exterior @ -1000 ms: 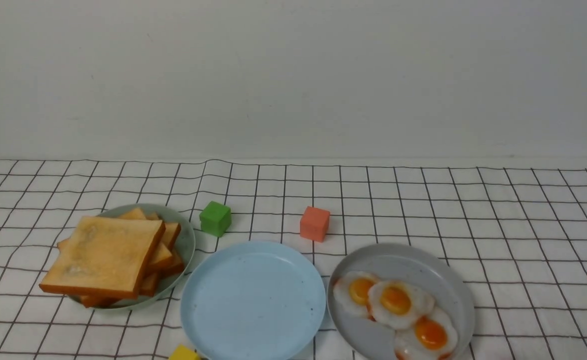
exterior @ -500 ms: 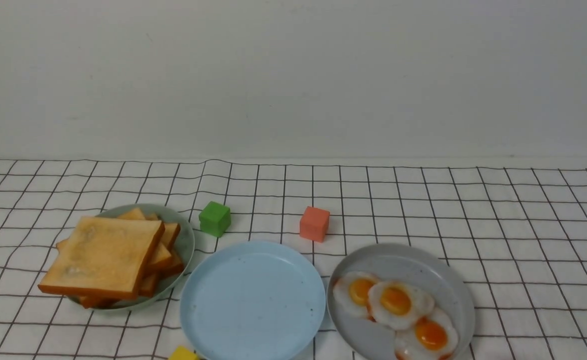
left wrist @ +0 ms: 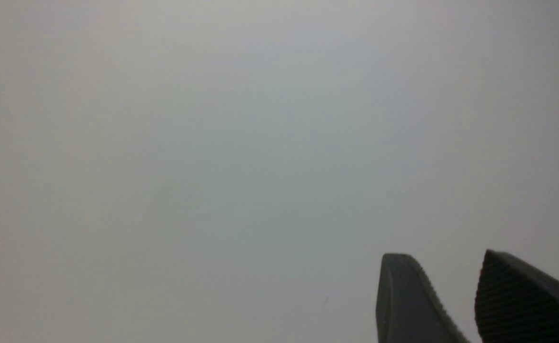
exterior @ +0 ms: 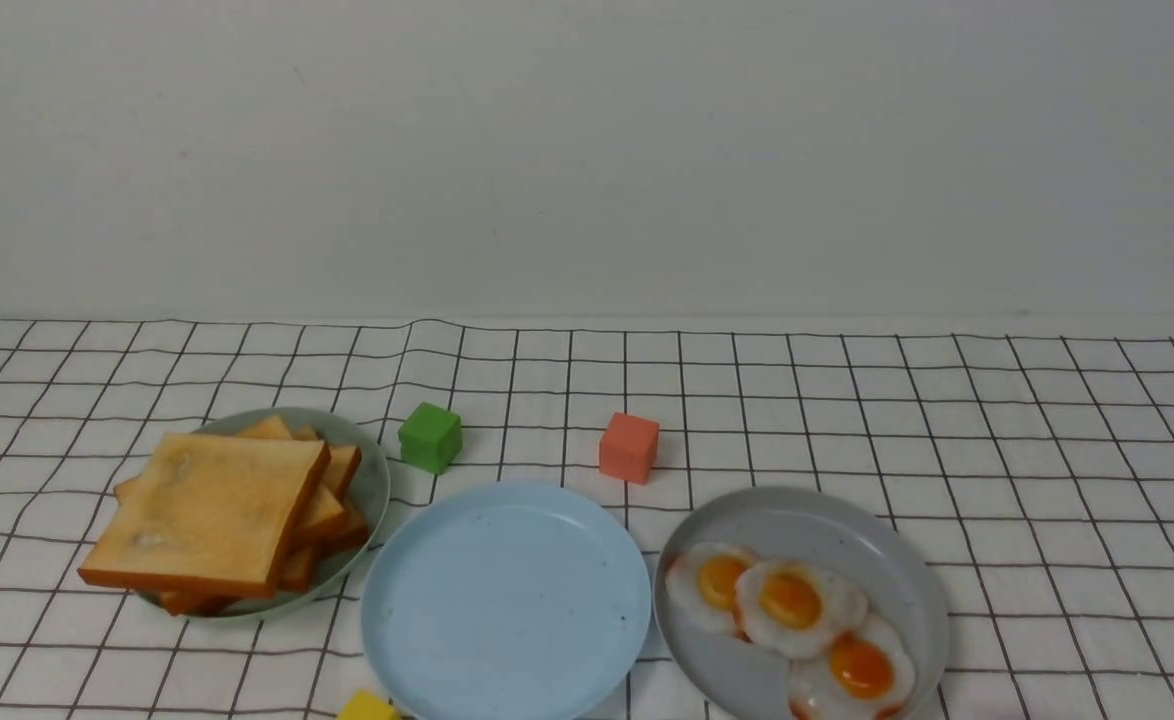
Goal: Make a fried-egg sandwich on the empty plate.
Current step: Use the left arm to grab a slice of bread
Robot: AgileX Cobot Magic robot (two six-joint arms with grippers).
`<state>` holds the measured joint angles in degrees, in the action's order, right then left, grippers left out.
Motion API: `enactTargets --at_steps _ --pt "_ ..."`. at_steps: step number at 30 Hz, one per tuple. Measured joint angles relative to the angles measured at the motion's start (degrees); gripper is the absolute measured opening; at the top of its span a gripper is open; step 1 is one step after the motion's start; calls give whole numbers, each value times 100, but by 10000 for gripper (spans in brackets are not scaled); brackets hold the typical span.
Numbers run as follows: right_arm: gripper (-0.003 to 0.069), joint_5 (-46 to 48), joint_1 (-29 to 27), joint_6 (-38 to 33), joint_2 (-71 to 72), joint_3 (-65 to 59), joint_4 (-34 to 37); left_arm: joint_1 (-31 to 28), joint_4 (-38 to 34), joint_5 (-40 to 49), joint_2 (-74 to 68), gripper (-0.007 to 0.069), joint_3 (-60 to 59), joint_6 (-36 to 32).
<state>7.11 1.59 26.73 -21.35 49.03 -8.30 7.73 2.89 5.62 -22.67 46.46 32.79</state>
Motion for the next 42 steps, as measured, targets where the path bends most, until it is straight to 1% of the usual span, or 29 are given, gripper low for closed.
enactTargets --at_steps 2,6,7,8,10,11,12,14,15,16,17,18,19,20,21,22,23,25,26,27,29,31,32,33,34,35,37,40,42 --pt "241 1148 0 0 -544 506 -301 0 -26 986 -622 238 429 148" --pt "241 2575 0 0 -1493 697 -629 0 94 1885 -1725 238 645 196" --pt "241 2620 0 0 -1581 683 -632 0 100 1909 -1825 238 645 196" --pt "241 2888 0 0 -1881 605 -613 0 113 2084 -2162 238 650 210" --pt "241 2997 0 0 -2123 534 -549 0 118 2181 -2399 238 655 215" --pt "241 3117 0 0 -2418 377 -285 0 118 2329 -2805 238 655 214" --pt "241 3129 0 0 -2451 358 -285 0 118 2341 -2849 238 655 214" --pt "241 3239 54 -217 -2778 153 327 0 99 2503 -3364 238 655 214" --pt "241 3287 184 -529 -2918 90 745 0 77 2612 -3656 238 655 214" --pt "241 3307 208 -662 -2938 84 830 0 77 2632 -3656 238 655 214" --pt "241 3373 443 -1286 -3083 68 1308 0 64 2807 -4004 238 655 214" --pt "241 3427 612 -1706 -3179 68 1639 0 59 2880 -4149 238 655 214" --pt "241 3474 717 -1954 -3257 68 1906 0 59 2949 -4290 238 655 214" --pt "241 3564 955 -2484 -3388 68 2304 0 59 3056 -4517 238 655 206" --pt "241 3642 1120 -2812 -3504 68 2619 0 59 3127 -4672 238 655 152" --pt "241 3696 1215 -2932 -3576 68 2804 0 65 3157 -4759 238 655 120" --pt "241 3762 1334 -3202 -3672 68 3032 -15 70 3222 -4842 238 661 27" --pt "241 3850 1628 -3635 -3923 68 3532 -156 -59 3422 -5153 238 688 -343" --pt "241 3856 1652 -3706 -3942 68 3568 -204 -115 3459 -5176 238 689 -423" --pt "241 3867 1826 -3936 -4083 68 3776 -477 -399 3558 -5344 238 734 -753" --pt "241 3879 1980 -4078 -4197 68 3911 -851 -968 3621 -5498 238 777 -1191" --pt "241 3879 2120 -4155 -4267 68 3976 -1499 -1879 3744 -5674 238 828 -2184" --pt "241 3879 2130 -4155 -4273 68 3977 -1499 -1964 3744 -5690 238 833 -2184" --pt "241 3885 2193 -4169 -4278 68 4007 -1922 -2645 3857 -5816 238 845 -2973" --pt "241 3888 2195 -4169 -4278 68 4005 -2019 -2723 3885 -5832 238 845 -3171" --pt "241 3894 2232 -4176 -4278 68 4030 -2326 -3265 3971 -5969 238 847 -3917" --pt "241 3904 2238 -4183 -4278 68 4030 -2650 -3705 3982 -6149 238 857 -4664" --pt "241 3928 2238 -4183 -4278 68 4030 -2838 -4007 3894 -6460 238 944 -5245" --pt "241 3954 2238 -4183 -4278 68 4030 -2839 -4060 3892 -6670 238 1066 -5342"
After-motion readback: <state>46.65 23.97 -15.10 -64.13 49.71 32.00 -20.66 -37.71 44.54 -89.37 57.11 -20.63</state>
